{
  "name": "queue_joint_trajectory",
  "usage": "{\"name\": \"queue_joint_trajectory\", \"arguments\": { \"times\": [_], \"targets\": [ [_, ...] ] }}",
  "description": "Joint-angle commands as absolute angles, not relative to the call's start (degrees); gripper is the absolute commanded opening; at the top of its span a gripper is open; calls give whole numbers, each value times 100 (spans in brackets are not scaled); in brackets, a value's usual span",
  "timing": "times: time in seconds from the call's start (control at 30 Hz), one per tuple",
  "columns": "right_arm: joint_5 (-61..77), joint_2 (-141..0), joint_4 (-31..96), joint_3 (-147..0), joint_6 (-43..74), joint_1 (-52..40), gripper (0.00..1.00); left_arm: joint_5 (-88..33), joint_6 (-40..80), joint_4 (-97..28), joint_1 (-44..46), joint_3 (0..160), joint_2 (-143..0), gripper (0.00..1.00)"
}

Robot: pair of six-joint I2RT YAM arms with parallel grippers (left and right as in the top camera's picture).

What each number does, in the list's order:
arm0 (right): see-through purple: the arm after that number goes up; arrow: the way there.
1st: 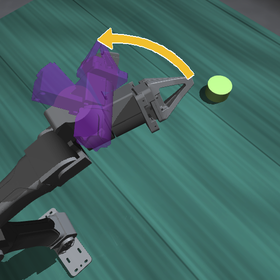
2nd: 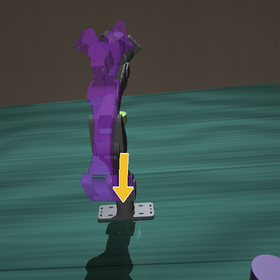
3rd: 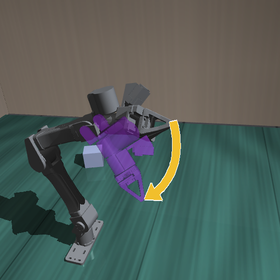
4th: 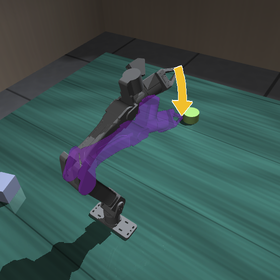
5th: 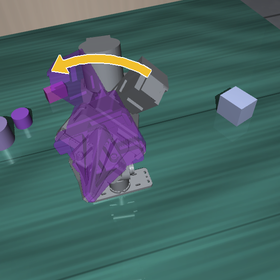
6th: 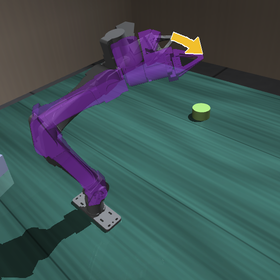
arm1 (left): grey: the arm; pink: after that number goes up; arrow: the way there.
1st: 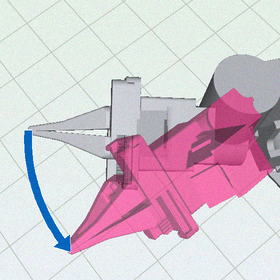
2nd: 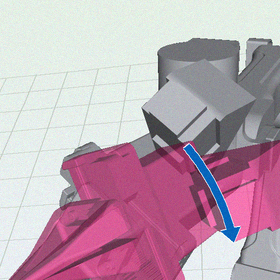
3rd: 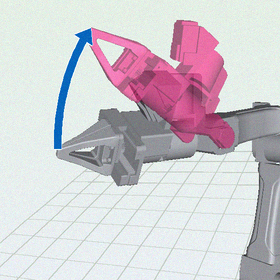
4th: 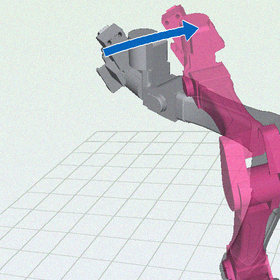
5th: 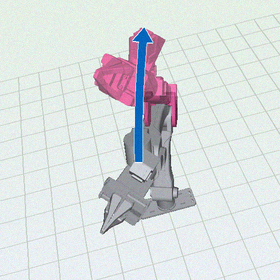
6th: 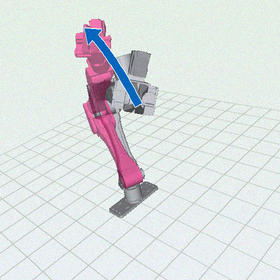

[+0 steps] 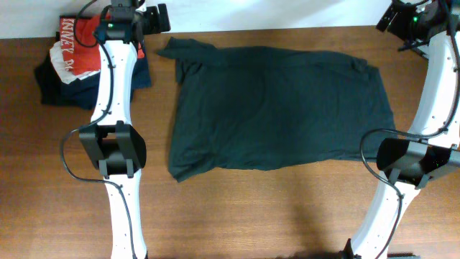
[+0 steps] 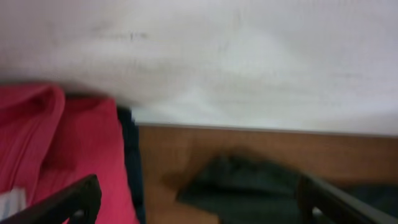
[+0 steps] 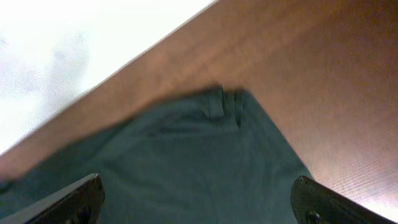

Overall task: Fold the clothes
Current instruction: 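Release the shirt and move both grippers to its lower corners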

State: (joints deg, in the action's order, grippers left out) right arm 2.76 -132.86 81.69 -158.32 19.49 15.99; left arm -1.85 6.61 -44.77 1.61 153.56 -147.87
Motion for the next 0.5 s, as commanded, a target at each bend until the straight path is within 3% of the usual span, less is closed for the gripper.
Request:
{"name": "queue_joint_trajectory", "arguments": {
  "times": [0.0, 0.2, 0.47],
  "targets": [
    [185, -12969, 8554, -15948, 1975, 1625, 99, -126, 591, -4974, 174, 15985, -14363, 99],
    [191, -12492, 9736, -15944, 1601, 1625, 99, -128, 593, -7089, 172, 16230, -13496, 99],
    [729, -11327, 9736, -15705, 1391, 1614, 99, -82, 578, -9673, 165, 16217, -12860, 99]
  ]
}}
